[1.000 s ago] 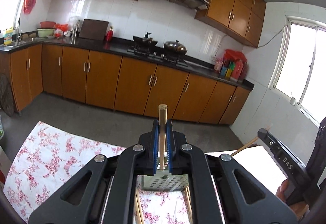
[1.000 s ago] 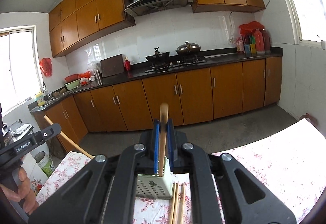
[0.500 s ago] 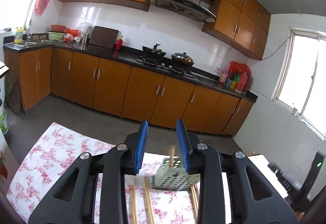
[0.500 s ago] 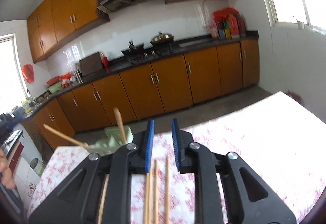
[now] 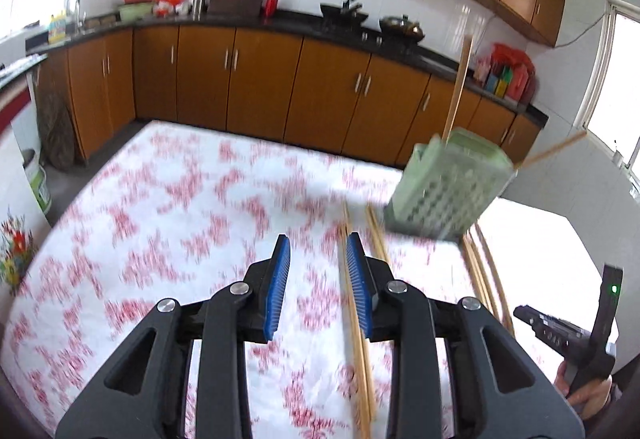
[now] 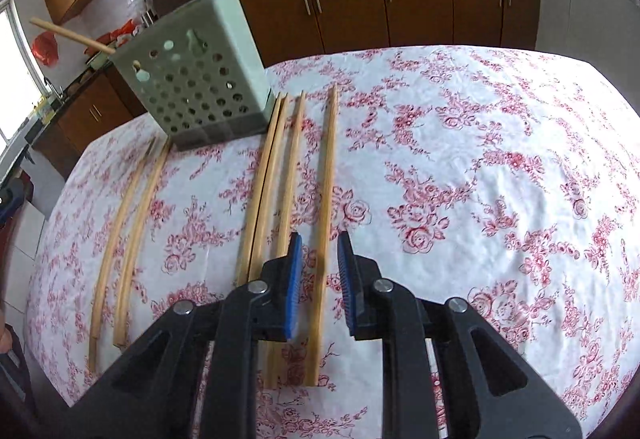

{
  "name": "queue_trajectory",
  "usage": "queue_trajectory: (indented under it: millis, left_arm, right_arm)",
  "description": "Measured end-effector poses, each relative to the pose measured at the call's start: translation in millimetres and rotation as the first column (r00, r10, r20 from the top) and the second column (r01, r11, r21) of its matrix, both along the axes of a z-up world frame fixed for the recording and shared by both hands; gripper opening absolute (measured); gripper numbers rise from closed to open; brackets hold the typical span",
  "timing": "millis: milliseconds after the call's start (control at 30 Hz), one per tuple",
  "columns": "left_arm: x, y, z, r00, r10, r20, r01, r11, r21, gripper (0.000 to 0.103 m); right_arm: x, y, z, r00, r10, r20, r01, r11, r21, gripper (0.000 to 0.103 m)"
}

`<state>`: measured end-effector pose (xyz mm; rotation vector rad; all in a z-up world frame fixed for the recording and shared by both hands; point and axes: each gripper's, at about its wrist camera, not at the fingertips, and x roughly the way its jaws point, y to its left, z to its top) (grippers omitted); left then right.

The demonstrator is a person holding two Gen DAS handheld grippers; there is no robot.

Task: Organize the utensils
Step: 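Lower the left tool onto another chopstick and close it while the right tool grasps one too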

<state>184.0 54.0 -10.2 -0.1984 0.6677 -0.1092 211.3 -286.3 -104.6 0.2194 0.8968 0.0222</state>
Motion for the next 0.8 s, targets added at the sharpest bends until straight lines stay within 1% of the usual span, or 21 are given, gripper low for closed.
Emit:
queue_trajectory:
  millis: [67, 100, 133, 167, 233, 333, 400, 500, 567, 700, 800]
  left_arm:
    - [-3.3, -1.6, -14.4, 0.999, -0.017, -0.034, 0.017, 1.000, -0.002, 0.030]
    - [-4.7, -2.4, -18.8, 0.999, -0.024, -0.044, 0.024, 1.000, -0.004, 0.030]
    - [-6.3, -3.9, -24.6, 0.998, -0.037, -0.057, 0.037, 0.999, -0.006, 0.030]
    - [-8.9, -6.0, -30.5, 0.996, -0.050, -0.068, 0.050, 0.999, -0.004, 0.030]
    - [-11.0, -9.8, -39.4, 0.994, -0.073, -0.084, 0.073, 0.997, -0.002, 0.030]
    - [-15.4, -17.7, -52.6, 0.987, -0.110, -0.116, 0.111, 0.994, 0.001, 0.030]
    - [-16.8, -23.3, -59.2, 0.981, -0.135, -0.136, 0.135, 0.991, -0.007, 0.030]
    - [-17.9, -33.3, -68.6, 0.971, -0.169, -0.167, 0.171, 0.985, 0.000, 0.030]
    - [-17.0, -39.3, -72.6, 0.968, -0.172, -0.183, 0.178, 0.984, 0.020, 0.029]
    - [-15.4, -46.2, -84.6, 0.961, -0.165, -0.222, 0.181, 0.982, 0.055, 0.025]
    - [-18.3, -49.6, -85.5, 0.964, -0.162, -0.212, 0.184, 0.979, 0.086, 0.025]
  right_arm:
    - [-0.4, 5.7, -8.3, 1.000, 0.005, -0.013, -0.005, 1.000, -0.029, 0.020]
    - [0.4, 5.9, -12.6, 1.000, 0.005, -0.022, -0.006, 0.999, -0.043, 0.018]
    - [-1.2, 7.8, -15.3, 1.000, 0.001, -0.014, -0.002, 0.998, -0.062, 0.015]
    - [-1.1, 8.3, -15.3, 1.000, -0.003, -0.015, 0.002, 0.997, -0.083, 0.008]
    - [-2.1, 1.5, -11.6, 1.000, -0.025, -0.013, 0.023, 0.995, -0.095, 0.008]
    - [-1.1, -19.3, -7.2, 0.991, -0.130, -0.016, 0.128, 0.987, -0.093, 0.008]
    - [-1.9, -31.7, -4.1, 0.985, -0.170, -0.020, 0.168, 0.982, -0.083, 0.008]
    - [-3.2, -36.1, -3.3, 0.986, -0.167, -0.019, 0.165, 0.983, -0.084, 0.008]
    - [-4.6, -34.7, -3.1, 0.986, -0.163, -0.017, 0.161, 0.983, -0.092, 0.008]
    - [-9.0, -33.5, -2.6, 0.988, -0.156, -0.016, 0.154, 0.984, -0.086, 0.008]
    - [-11.4, -34.1, -2.5, 0.988, -0.154, -0.016, 0.152, 0.985, -0.083, 0.008]
